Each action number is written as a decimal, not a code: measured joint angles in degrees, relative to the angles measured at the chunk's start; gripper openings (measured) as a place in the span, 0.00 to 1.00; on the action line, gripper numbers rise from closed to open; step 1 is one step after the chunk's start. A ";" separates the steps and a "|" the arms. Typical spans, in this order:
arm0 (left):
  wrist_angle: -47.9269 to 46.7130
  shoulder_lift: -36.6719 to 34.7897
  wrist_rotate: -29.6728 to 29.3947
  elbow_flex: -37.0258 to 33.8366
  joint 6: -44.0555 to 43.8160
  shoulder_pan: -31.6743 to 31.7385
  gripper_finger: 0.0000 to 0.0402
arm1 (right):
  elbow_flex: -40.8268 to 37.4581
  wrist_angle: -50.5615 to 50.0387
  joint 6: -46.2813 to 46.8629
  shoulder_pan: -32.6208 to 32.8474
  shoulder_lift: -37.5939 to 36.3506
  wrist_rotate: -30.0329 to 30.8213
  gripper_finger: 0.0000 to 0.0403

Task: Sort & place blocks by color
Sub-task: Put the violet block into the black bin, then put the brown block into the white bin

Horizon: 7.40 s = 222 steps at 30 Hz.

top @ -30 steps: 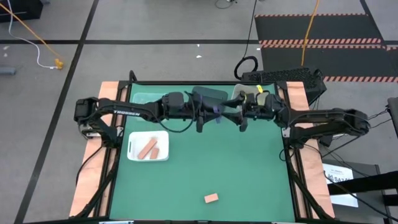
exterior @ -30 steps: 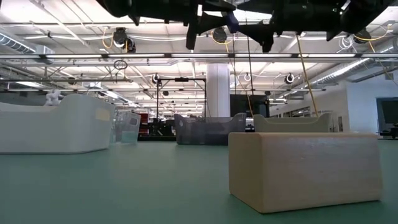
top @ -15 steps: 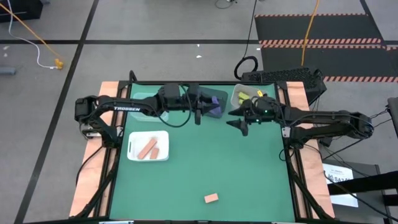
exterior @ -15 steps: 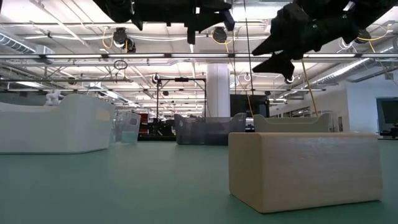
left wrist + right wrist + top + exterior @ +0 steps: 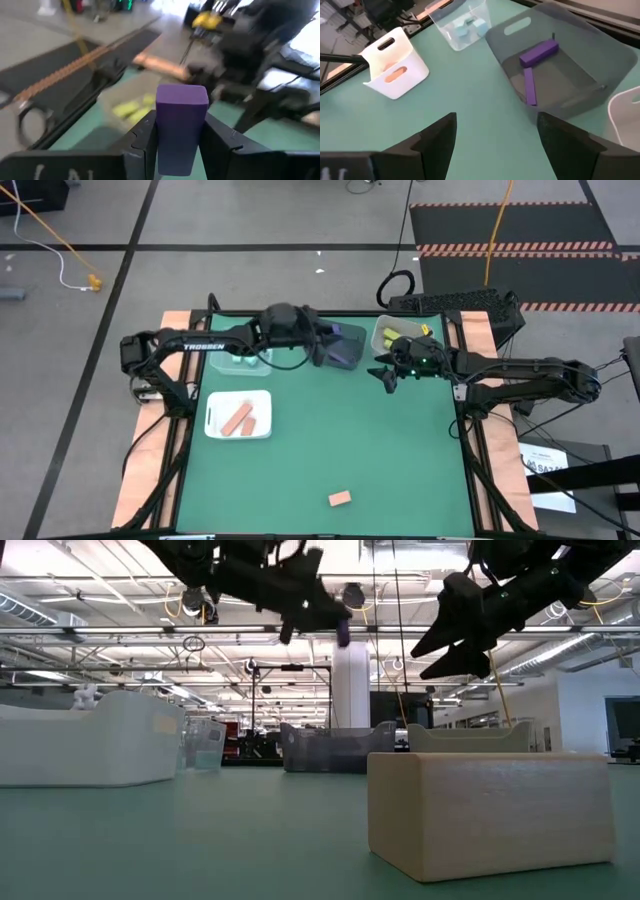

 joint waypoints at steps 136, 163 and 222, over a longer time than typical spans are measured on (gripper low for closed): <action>-8.85 -3.74 -7.40 -0.02 -33.61 -48.50 0.53 | 25.66 18.37 -0.71 50.01 54.59 7.45 0.28; 2.88 -3.72 -12.91 -0.04 -0.30 -36.02 0.53 | 16.60 -8.72 -1.50 31.74 16.86 20.44 0.28; 28.21 -3.72 -15.59 -0.04 12.59 -23.45 0.75 | 13.81 51.38 -27.05 20.81 16.98 1.09 0.28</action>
